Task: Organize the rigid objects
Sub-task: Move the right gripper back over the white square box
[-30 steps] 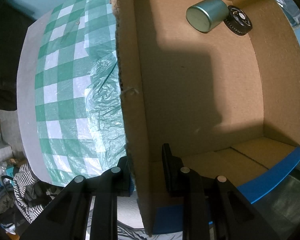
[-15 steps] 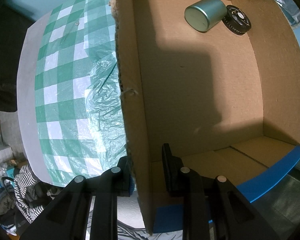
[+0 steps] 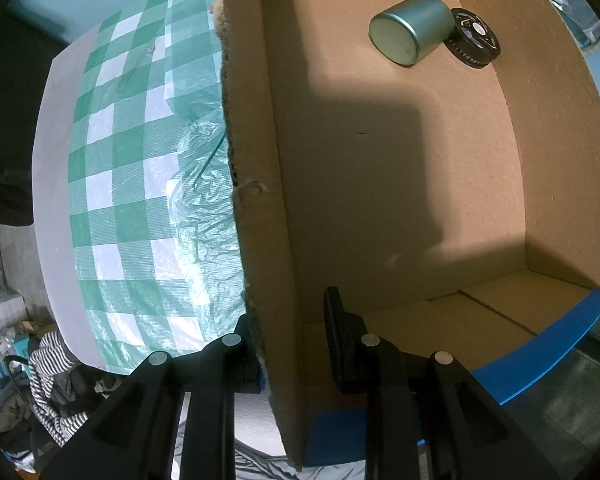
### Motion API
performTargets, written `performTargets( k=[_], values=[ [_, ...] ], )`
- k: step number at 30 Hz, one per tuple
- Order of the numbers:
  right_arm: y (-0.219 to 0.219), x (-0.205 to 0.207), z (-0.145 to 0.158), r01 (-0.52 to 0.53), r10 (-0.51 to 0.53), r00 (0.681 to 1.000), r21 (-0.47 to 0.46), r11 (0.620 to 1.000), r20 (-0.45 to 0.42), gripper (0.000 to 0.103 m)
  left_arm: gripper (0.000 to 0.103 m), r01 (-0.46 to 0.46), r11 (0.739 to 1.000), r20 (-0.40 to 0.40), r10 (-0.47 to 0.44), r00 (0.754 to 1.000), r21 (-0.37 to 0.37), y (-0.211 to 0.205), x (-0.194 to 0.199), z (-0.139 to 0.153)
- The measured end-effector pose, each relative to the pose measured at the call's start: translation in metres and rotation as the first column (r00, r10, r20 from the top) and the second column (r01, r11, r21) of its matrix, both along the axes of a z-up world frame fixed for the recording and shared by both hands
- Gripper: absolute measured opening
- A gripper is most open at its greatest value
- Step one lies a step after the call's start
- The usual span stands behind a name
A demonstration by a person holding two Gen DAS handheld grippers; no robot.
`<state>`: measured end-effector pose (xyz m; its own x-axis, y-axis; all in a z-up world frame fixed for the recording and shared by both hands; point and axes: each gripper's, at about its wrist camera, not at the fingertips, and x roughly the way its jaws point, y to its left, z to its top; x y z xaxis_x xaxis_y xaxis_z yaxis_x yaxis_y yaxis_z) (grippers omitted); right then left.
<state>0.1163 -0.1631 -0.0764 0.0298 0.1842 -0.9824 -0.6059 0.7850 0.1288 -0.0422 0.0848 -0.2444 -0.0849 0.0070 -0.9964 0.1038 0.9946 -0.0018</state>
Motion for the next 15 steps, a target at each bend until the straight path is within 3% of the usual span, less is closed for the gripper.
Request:
performTargets(
  k=[15],
  values=[
    [-0.067, -0.009, -0.057, 0.204, -0.206, 0.969, -0.029, 0.979, -0.136, 0.07, 0.023, 0.004, 1.0, -0.007, -0.004, 1.0, 0.005, -0.003, 0.002, -0.002]
  ],
)
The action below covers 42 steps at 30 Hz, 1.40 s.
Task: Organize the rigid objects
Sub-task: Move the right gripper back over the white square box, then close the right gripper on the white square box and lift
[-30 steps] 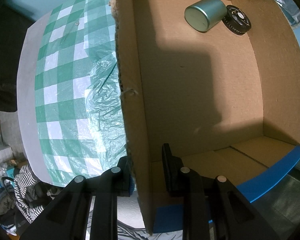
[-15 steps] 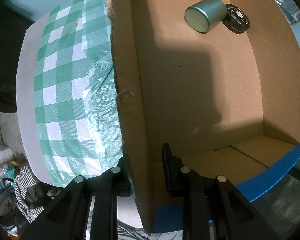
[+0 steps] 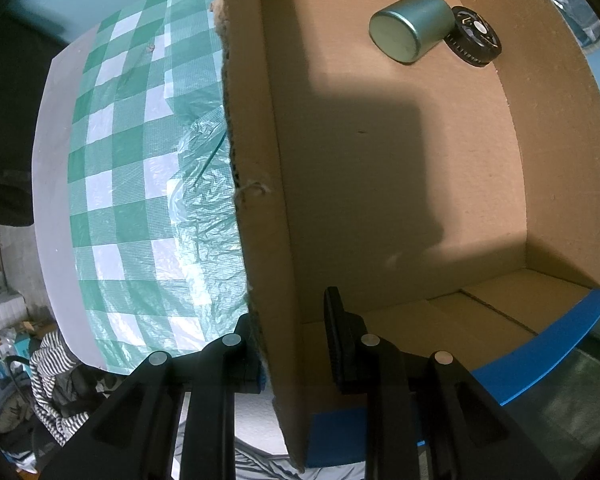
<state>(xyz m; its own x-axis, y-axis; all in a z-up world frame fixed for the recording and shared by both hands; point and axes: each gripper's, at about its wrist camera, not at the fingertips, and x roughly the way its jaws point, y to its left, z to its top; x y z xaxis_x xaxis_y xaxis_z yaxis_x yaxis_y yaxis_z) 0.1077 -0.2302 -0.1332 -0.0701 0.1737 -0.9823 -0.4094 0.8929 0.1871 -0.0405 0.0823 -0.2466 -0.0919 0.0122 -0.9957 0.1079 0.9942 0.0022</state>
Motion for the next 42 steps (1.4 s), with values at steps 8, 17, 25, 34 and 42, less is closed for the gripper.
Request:
performTargets(
  k=[8, 17, 25, 34, 42],
  values=[
    [-0.024, 0.0, -0.041, 0.152, -0.148, 0.983, 0.026, 0.988, -0.109, 0.07, 0.023, 0.001, 1.0, -0.004, -0.001, 1.0, -0.005, 0.001, -0.001, -0.001],
    [-0.024, 0.008, -0.084, 0.253, -0.244, 0.951, 0.024, 0.967, -0.192, 0.07, 0.023, -0.003, 1.0, -0.002, 0.003, 1.0, -0.006, 0.001, -0.001, -0.001],
    [-0.018, 0.015, -0.109, 0.286, -0.283, 0.937, -0.016, 0.958, -0.203, 0.07, 0.023, -0.005, 1.0, -0.001, 0.005, 1.0, -0.01, 0.006, -0.002, -0.001],
    [-0.009, 0.026, -0.132, 0.31, -0.318, 0.93, -0.074, 0.948, -0.182, 0.069, 0.023, -0.006, 1.0, -0.002, 0.006, 1.0, -0.01, 0.008, -0.001, -0.002],
    [0.0, 0.033, -0.142, 0.309, -0.323, 0.936, -0.114, 0.944, -0.139, 0.069, 0.023, -0.004, 1.0, -0.002, 0.004, 1.0, -0.01, 0.01, -0.001, -0.003]
  ],
)
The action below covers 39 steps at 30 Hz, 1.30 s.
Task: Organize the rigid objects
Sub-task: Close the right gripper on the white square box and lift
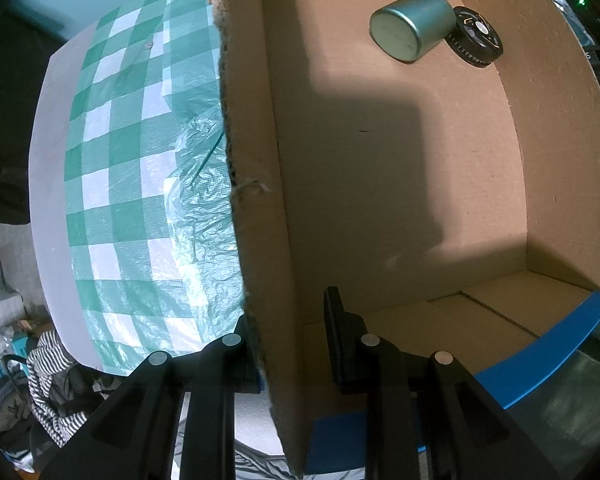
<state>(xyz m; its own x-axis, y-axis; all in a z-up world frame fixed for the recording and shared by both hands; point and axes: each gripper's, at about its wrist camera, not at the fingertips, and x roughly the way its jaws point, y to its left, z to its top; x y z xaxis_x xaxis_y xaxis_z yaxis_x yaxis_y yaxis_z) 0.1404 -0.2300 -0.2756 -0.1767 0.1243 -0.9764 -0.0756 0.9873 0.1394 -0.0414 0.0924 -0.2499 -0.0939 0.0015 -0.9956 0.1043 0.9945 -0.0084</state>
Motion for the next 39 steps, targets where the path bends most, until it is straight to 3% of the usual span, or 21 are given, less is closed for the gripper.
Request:
performTargets(
  k=[10, 26, 39],
  values=[
    [0.012, -0.002, 0.0, -0.018, 0.02, 0.999, -0.028, 0.999, 0.045, 0.052, 0.023, 0.006, 1.0, -0.001, -0.006, 1.0, 0.001, 0.0, 0.001, -0.001],
    [0.014, -0.031, 0.033, -0.142, 0.141, 0.988, 0.001, 0.99, 0.069, 0.05, 0.023, 0.009, 1.0, 0.004, -0.009, 1.0, 0.001, -0.004, 0.001, 0.002],
    [0.026, -0.047, 0.089, -0.254, 0.248, 0.959, 0.026, 0.967, 0.134, 0.05, 0.023, 0.016, 1.0, 0.006, -0.016, 1.0, 0.002, -0.004, 0.0, 0.004]
  ],
)
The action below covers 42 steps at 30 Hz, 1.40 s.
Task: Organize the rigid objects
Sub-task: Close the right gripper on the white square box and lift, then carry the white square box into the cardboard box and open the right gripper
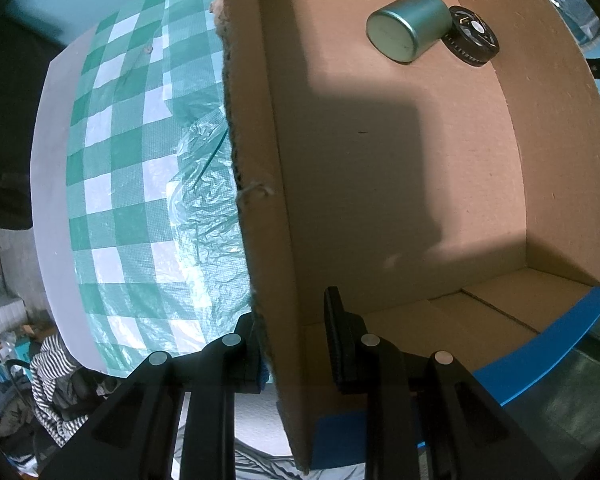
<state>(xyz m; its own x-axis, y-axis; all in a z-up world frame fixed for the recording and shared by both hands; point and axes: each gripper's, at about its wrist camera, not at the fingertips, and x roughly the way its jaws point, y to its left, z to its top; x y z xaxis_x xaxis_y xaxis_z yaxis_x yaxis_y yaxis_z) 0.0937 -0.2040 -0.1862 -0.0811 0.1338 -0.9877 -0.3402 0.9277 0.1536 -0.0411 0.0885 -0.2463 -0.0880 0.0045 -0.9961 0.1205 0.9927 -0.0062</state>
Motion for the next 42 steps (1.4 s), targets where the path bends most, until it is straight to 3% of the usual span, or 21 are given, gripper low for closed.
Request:
performTargets(
  k=[11, 26, 34, 42],
  values=[
    [0.011, 0.0, 0.046, -0.114, 0.113, 0.992, 0.018, 0.993, 0.063, 0.05, 0.023, 0.001, 1.0, 0.006, -0.001, 1.0, -0.003, 0.001, 0.002, 0.002],
    [0.034, 0.02, 0.073, -0.225, 0.221, 0.969, 0.035, 0.974, 0.108, 0.05, 0.023, -0.011, 1.0, 0.018, 0.011, 1.0, -0.009, 0.013, -0.002, 0.001],
    [0.065, 0.027, 0.078, -0.293, 0.287, 0.95, 0.033, 0.955, 0.126, 0.05, 0.023, -0.016, 1.0, 0.018, 0.016, 1.0, -0.011, 0.018, -0.002, 0.0],
    [0.102, 0.039, 0.064, -0.345, 0.341, 0.933, 0.018, 0.938, 0.113, 0.05, 0.023, -0.021, 1.0, 0.019, 0.021, 1.0, -0.012, 0.022, -0.003, -0.001]
  ],
)
